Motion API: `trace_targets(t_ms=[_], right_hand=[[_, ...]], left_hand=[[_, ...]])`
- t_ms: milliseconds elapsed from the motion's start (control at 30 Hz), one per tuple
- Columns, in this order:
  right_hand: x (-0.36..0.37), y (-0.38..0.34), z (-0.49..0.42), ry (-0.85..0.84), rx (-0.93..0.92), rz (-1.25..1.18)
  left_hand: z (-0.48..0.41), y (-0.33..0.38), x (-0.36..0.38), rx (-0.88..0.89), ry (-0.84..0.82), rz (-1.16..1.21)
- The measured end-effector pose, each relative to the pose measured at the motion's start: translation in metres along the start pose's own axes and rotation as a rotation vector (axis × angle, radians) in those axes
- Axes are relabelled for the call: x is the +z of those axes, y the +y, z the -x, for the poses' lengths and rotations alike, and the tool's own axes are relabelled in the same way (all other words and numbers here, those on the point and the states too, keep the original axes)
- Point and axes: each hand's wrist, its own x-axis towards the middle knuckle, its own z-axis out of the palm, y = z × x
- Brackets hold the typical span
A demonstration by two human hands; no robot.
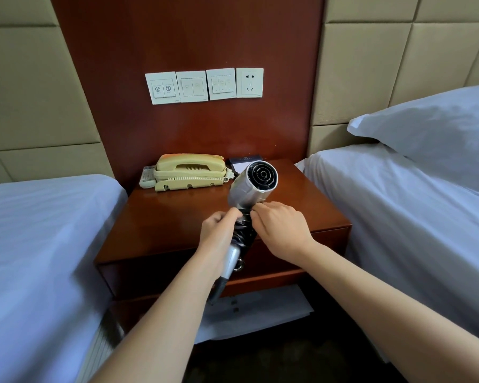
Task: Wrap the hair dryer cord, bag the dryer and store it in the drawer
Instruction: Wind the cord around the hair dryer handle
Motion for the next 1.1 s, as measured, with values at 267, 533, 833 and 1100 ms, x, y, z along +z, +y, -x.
trace_targets(t_ms=[267,533,833,1100], right_hand=[[-0.003,-0.002,-0.004,0.091,0.145,-0.201],[0.0,-0.001,-0.003,0.079,0.183,-0.279],[-0.004,0.0,-0.005,0.107,0.16,-0.372],[-0.009,-0.003,-0.013,0.205,0.084,-0.296]], left_hand=[[-0.003,0.003,0.004,0.025,-0.017,0.13],[-0.001,0.003,0.012,0.026,0.013,0.192],[0.002,0.008,0.014,0.009,-0.004,0.169],[0.005,0.016,0.011,0.012,-0.079,0.194]])
